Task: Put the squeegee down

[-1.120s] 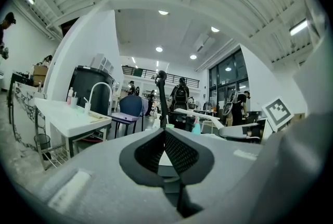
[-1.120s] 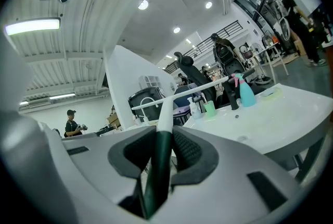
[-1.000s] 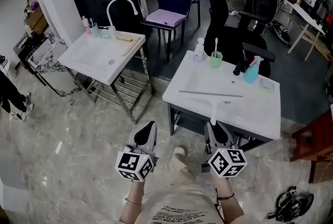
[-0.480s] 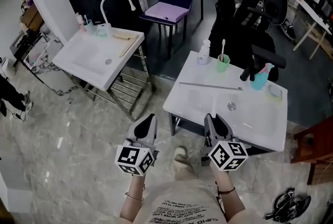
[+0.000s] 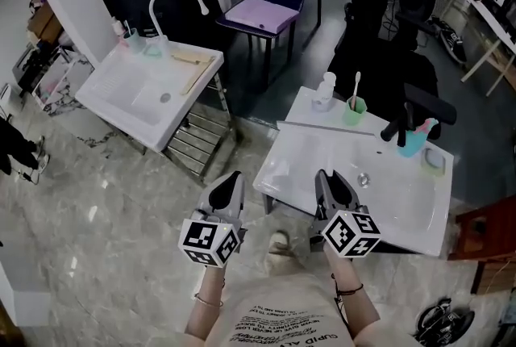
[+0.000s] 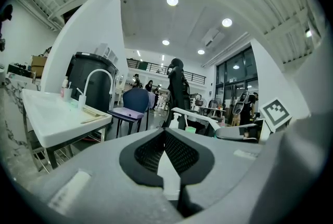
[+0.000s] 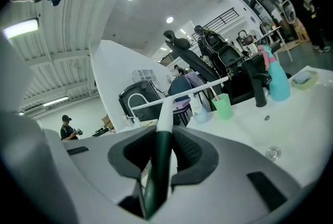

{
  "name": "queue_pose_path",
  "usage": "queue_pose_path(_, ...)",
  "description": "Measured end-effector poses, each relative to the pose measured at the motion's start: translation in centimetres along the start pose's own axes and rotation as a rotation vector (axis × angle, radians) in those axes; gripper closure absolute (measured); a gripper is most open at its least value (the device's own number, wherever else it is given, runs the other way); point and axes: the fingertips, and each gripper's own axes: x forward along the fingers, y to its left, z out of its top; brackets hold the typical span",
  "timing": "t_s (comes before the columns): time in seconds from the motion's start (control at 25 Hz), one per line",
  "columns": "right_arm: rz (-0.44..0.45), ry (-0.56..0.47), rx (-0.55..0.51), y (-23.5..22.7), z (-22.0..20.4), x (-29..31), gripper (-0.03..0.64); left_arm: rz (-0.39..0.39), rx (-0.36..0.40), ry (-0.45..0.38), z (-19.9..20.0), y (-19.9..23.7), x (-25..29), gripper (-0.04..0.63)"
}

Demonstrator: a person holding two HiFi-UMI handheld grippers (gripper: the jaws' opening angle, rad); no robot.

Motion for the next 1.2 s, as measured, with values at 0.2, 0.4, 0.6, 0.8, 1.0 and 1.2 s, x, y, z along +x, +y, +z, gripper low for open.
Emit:
queue_pose_path(0.2, -0.003, 0.023, 0.018, -0.9, 0.0, 3.0, 0.518, 0.003, -0.004, 0.023, -0.3, 1.1, 2.6, 0.574)
queue_pose_path(0.4, -0.008, 0.053, 0.047, -1.7, -0.4, 5.6, 0.518, -0.001, -0.009, 0.050, -0.7, 2.2, 5.3, 0.574)
queue_pose_path(0.6, -0.011, 0.092, 0.054, -2.4, -1.3, 7.8, 0.518, -0.006, -0.033, 0.083, -1.8, 2.9, 7.6, 0.574)
queue_pose_path(0.8, -0.021, 0.122, 0.073, -2.7, -2.4, 9.5, 0.519, -0.017, -0.044, 0.120, -2.9, 3.6, 9.0, 0.574)
queue_pose_path(1.0, -0.036, 0.153, 0.074, -2.9, -3.7, 11.1, 0.518, -0.031, -0.063, 0.158, -4.0, 4.2, 10.0, 0.574)
queue_pose_path(1.2, -0.071, 0.188, 0.079, -3.0, -4.9, 12.5, 0.518, -0.062, -0.100, 0.204, -5.4, 4.8, 11.3, 0.574)
